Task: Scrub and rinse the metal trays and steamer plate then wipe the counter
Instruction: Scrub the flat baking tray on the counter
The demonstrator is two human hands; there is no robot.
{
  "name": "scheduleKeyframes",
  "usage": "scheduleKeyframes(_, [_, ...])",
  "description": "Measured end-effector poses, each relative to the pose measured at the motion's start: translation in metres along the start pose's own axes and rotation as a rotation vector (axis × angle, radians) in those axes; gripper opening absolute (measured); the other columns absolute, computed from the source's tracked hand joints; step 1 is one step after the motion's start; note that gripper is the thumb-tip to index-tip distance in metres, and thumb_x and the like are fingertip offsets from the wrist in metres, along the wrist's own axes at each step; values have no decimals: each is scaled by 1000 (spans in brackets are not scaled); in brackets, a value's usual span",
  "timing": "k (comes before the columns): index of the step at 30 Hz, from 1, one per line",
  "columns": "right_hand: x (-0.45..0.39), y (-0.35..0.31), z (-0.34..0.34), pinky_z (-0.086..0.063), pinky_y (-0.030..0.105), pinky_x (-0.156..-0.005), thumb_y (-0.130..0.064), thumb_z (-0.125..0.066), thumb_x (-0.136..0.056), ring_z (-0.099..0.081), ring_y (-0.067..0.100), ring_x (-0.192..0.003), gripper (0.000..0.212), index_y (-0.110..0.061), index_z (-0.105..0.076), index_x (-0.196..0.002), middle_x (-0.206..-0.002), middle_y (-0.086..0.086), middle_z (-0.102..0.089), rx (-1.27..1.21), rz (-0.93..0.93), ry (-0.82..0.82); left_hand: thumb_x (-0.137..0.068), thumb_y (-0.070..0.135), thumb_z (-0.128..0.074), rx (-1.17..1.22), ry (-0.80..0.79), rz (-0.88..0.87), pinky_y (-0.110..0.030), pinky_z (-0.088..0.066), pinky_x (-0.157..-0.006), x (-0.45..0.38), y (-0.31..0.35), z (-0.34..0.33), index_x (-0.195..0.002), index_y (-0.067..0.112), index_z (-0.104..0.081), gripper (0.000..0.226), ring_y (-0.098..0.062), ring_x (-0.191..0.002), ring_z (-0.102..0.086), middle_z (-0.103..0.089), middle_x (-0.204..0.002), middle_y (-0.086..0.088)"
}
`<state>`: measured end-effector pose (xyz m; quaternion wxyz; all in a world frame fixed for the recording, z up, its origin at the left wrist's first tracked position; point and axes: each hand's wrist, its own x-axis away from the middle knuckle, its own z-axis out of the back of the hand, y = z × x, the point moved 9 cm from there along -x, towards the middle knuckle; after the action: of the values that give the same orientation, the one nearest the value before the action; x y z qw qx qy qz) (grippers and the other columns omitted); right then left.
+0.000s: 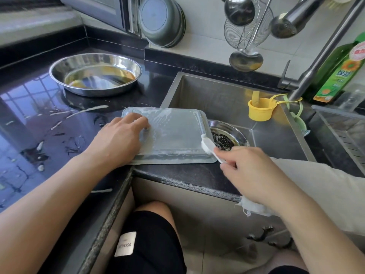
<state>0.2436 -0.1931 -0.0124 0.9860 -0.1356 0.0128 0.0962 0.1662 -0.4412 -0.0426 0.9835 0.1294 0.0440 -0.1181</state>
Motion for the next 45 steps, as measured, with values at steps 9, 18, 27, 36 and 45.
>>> scheduleKeyframes(9, [-34, -11, 1, -36, 27, -55, -23, -52, -98, -40, 12, -56, 42, -42, -62, -134, -86, 2, -55, 64, -40, -219, -84, 37, -20, -21, -13, 15, -50, -45, -98, 1, 1, 1, -133, 24, -57, 62, -39, -126, -50, -47, -151, 1])
scheduleKeyframes(18, [-40, -19, 3, -30, 20, -50, -25, -55, -97, -36, 9, -57, 38, -41, -66, -130, -72, -7, -50, 104, 15, -243, -96, 16, -40, -25, 16, 8, -47, -45, -98, -3, -6, -4, -134, 30, -54, 42, -36, -126, -49, -44, -151, 5])
scheduleKeyframes(27, [-48, -18, 7, -29, 22, -47, -22, -54, -98, -41, 12, -60, 36, -37, -70, -126, -69, -6, -51, 110, -9, -257, -97, 19, -39, -32, 60, -12, -46, -45, -96, -1, -3, -1, -135, 29, -53, 42, -36, -123, -51, -45, -151, 4])
scheduleKeyframes(36, [-36, -8, 4, -30, 21, -49, -26, -48, -102, -30, 8, -53, 43, -47, -57, -138, -64, -5, -42, 94, -27, -190, -98, 14, -43, -28, 89, -8, -47, -45, -96, -3, -5, -1, -134, 30, -53, 41, -35, -125, -50, -45, -150, 5])
scheduleKeyframes(45, [-27, 7, 2, -34, 24, -49, -28, -49, -102, -40, 15, -53, 41, -48, -59, -136, -64, -3, -48, 29, -65, -205, -100, 17, -43, -18, 92, -3, -48, -44, -95, -2, -4, 0, -134, 29, -55, 38, -37, -125, -49, -46, -151, 4])
